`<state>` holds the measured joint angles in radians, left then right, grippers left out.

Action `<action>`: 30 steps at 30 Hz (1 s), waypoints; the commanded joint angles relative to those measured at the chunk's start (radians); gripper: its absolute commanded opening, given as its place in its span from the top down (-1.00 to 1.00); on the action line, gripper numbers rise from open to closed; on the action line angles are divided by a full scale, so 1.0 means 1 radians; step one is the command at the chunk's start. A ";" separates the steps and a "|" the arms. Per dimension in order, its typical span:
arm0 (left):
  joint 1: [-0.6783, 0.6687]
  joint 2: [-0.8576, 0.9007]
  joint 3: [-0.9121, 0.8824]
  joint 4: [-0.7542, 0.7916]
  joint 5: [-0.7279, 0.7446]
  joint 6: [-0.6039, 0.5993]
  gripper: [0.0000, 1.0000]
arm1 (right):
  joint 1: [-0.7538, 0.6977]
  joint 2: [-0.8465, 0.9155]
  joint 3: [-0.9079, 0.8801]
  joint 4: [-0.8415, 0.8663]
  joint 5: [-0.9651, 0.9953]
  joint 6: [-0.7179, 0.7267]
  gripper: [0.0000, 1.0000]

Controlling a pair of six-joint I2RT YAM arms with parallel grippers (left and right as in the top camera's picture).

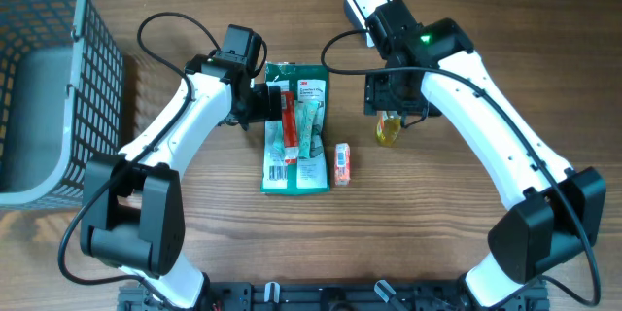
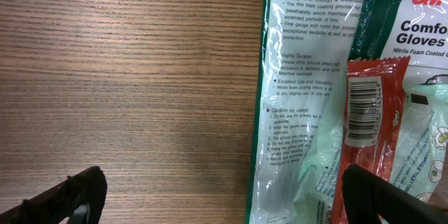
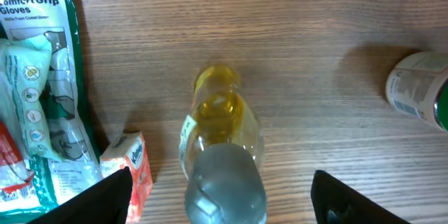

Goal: Scan the item barcode
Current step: 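Lower the right gripper and close it around the yellow oil bottle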

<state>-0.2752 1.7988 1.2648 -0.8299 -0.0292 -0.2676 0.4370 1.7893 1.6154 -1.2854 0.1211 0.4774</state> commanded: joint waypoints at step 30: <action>-0.003 -0.016 -0.005 0.000 -0.006 -0.002 -1.00 | -0.005 -0.038 -0.221 0.260 0.010 -0.006 -0.24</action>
<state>-0.2752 1.7988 1.2648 -0.8299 -0.0292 -0.2676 0.4370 1.7863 1.4021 -1.0298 0.1211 0.4702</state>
